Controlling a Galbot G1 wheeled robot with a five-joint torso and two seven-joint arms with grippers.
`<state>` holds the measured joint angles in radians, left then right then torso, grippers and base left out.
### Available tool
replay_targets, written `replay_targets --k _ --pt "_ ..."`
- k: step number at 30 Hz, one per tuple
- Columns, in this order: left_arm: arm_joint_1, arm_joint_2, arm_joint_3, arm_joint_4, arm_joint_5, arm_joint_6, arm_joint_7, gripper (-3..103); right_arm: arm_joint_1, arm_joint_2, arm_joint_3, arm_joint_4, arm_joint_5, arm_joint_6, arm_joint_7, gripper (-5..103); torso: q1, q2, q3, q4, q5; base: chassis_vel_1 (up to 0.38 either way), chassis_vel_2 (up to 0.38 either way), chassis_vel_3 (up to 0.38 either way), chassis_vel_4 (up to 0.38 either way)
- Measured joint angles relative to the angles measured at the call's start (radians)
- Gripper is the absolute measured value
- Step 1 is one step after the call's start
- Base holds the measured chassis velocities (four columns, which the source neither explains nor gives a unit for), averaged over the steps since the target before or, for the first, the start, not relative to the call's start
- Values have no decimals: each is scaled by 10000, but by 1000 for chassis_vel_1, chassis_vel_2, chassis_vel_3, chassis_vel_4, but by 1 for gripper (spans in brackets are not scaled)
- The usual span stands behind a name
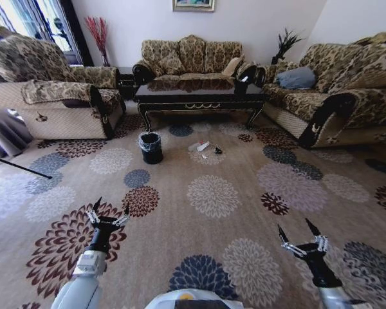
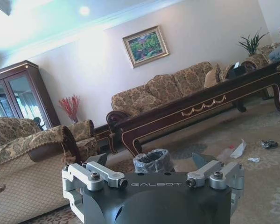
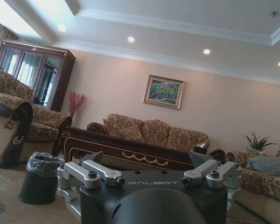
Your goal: Move to the front of the table and pick up the trash from the floor, then place it into the trash bin.
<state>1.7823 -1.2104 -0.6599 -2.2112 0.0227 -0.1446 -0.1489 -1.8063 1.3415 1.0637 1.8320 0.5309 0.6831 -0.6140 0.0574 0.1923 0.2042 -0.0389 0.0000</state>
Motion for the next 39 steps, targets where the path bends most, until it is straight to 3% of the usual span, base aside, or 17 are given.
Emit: replay_targets --k 39 --pt "-197 -330 532 545 277 318 -1 100 -59 -24 13 -236 132 -17 35 100 -182 -1510 -1337 0 0 0 0 0 0"
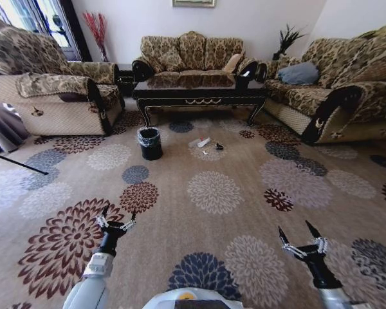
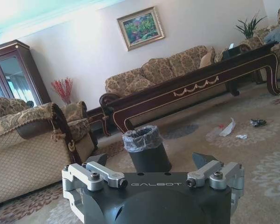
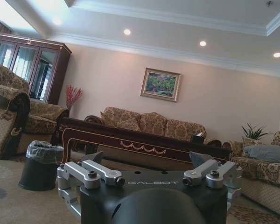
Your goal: Move to the front of the table and pick up the trash from the floor, then place it into the trash bin.
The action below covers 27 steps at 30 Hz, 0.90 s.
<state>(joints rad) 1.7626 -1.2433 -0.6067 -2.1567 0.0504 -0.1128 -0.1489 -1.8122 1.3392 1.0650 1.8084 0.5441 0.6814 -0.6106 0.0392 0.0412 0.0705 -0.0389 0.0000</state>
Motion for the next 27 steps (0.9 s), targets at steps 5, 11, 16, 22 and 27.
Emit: replay_targets --k 5,11,16,22,27 --pt "3 -31 -64 31 -238 126 -43 100 -12 12 -10 -63 40 21 -22 100 10 -171 -180 0 0 0 0 0 0" --pt "33 12 -86 64 -274 152 -65 100 -20 8 -13 -51 113 38 -28 100 26 -419 -457 -1 0 0 0 0 0" --pt "57 27 -68 57 -270 149 -74 100 4 -17 -15 -27 129 39 -29 100 9 -416 -527 0 -1 0 0 0 0" --pt "32 69 -44 -16 -400 147 -164 100 14 -34 -21 18 122 34 -30 100 4 -417 -521 0 0 0 0 0 0" --pt "54 132 21 34 -618 -501 -273 100 0 -91 3 54 52 30 26 100 3 -416 -500 -1 0 0 0 0 0"
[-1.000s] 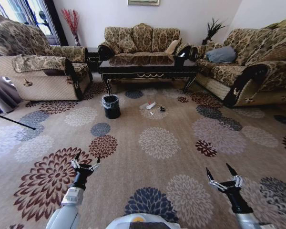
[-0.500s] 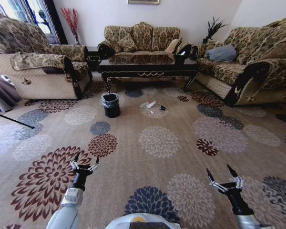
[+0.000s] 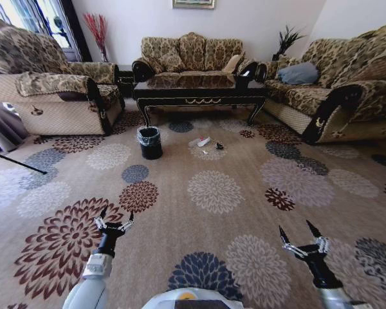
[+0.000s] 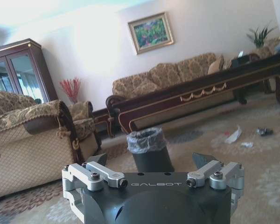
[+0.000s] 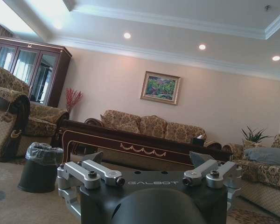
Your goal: Move to the front of the table and pick up the trash from the floor, then place it into the trash bin.
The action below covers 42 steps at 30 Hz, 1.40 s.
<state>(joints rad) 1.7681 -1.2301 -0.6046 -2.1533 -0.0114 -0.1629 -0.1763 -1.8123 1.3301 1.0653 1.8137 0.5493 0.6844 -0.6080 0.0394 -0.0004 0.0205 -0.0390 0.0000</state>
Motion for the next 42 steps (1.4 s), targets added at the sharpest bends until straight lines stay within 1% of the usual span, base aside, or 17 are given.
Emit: replay_targets --k 1,2,3,4,6,7,9,10,16,24,33,37,42 --pt "29 62 16 -3 -310 -114 114 100 -15 -28 25 10 -42 16 -35 100 0 0 5 0 1 0 0 0 0" --pt "37 86 39 -6 -559 -125 191 100 -25 -52 51 16 -107 48 -92 100 0 0 8 0 1 0 0 0 0" --pt "37 86 39 -6 -559 -125 191 100 -25 -52 51 16 -107 48 -92 100 0 0 8 0 1 0 0 0 0" --pt "43 107 64 -10 -883 -73 268 100 -33 -78 79 26 -209 92 -143 100 0 0 12 0 0 0 0 0 0" --pt "129 144 141 -12 -2185 527 445 100 -37 -107 151 95 -546 128 -262 100 1 -1 23 0 -1 0 0 0 0" --pt "129 144 141 -12 -2185 527 445 100 -37 -107 151 95 -546 128 -262 100 1 -1 23 0 -1 0 0 0 0" --pt "224 164 158 -22 -2715 828 572 100 -37 -101 145 118 -560 74 -303 100 1 0 28 1 -1 0 0 0 0" --pt "262 161 159 -20 -2818 901 612 100 -35 -90 129 118 -546 63 -335 100 1 0 31 1 -1 0 0 0 0" --pt "331 -8 172 60 -2561 847 685 100 30 67 -61 44 -524 74 -481 100 3 0 46 0 0 0 0 0 0" --pt "278 0 113 34 -2413 781 681 100 140 61 -85 -27 -522 77 -499 100 4 0 58 0 0 -60 69 63 -62" --pt "229 -139 213 60 -2293 777 621 100 109 73 -34 -32 -495 101 -490 100 7 -1 68 1 1 -219 203 203 -195" --pt "204 -220 290 61 -2226 765 590 100 134 84 -41 -24 -479 101 -456 100 10 -1 73 -2 -5 -260 251 246 -265" --pt "205 -180 194 73 -2240 745 580 100 199 95 -43 -24 -515 101 -433 100 11 -2 76 3 1 -218 264 217 -235"
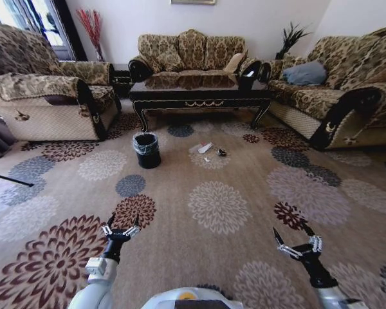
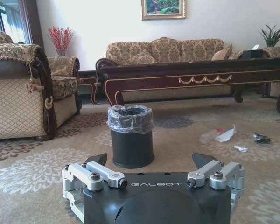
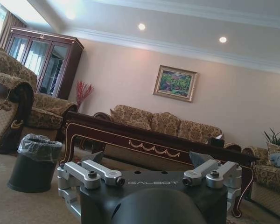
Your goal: Move to the front of the table and pick up the trash from the floor, then place it into the trash bin.
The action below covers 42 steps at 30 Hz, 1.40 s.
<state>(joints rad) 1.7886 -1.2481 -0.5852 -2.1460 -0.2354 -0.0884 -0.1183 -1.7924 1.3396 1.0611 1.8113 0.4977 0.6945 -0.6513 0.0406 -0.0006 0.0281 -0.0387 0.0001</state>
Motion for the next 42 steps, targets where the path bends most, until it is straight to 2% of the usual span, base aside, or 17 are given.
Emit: replay_targets --k 4,42 --pt "15 -23 -107 3 -228 -10 0 100 -45 40 -20 78 39 -19 116 100 -1 1 -1 -3 -2 -204 194 193 -197" --pt "18 -102 36 88 -76 -15 -20 100 -21 -1 20 -238 -10 -35 133 100 -2 2 9 -1 -2 -193 202 202 -197"
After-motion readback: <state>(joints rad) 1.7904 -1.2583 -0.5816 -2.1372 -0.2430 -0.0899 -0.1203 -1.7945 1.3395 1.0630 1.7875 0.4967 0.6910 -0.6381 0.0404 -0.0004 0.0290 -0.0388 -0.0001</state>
